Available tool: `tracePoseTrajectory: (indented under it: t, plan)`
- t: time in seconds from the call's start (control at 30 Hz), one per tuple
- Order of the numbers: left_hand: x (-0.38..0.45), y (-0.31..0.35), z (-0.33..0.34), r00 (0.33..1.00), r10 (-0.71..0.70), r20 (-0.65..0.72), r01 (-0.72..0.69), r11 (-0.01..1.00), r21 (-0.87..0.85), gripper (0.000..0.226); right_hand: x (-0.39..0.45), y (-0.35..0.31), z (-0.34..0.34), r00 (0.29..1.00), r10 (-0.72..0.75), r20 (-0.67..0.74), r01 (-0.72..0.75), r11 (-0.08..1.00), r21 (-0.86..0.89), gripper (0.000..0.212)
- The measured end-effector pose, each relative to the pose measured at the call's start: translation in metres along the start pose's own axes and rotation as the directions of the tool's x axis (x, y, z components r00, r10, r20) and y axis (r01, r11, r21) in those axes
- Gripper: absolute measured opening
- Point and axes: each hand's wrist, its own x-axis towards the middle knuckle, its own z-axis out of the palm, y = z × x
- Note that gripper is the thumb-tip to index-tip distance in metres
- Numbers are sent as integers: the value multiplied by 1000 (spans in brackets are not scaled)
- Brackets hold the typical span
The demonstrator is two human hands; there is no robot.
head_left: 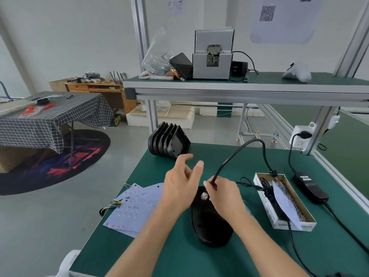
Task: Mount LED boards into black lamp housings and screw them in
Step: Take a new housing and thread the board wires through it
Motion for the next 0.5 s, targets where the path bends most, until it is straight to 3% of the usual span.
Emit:
tracePoseTrajectory:
  t: [0.03, 0.1, 0.2, 0.33, 0.43, 0.5]
  plan:
    - [-4, -13, -1, 996, -85, -42, 86, 996, 37, 44, -1, 2, -3, 1000, 3, 6, -3, 998, 60, 27]
    - [-15, -41, 4, 961, -276, 23, 263, 935, 239, 54, -4, 5, -8, 1000, -4, 9, 3, 989, 150, 22]
    - [-32, -65, 20, 885, -422, 200, 332, 869, 366, 66, -6, 4, -12, 1000, 13, 10, -15, 980, 198, 19]
    - [-36, -69, 30, 888, -415, 196, 353, 890, 288, 31, -7, 3, -12, 1000, 21, 7, -22, 984, 175, 21]
    - [-42, -64, 32, 917, -377, 132, 365, 925, 105, 11, -7, 5, -16, 999, 30, -20, -24, 973, 229, 19]
    - [-50, -61, 32, 941, -327, 90, 330, 944, -25, 11, -7, 7, -20, 998, 21, -66, -4, 965, 261, 20]
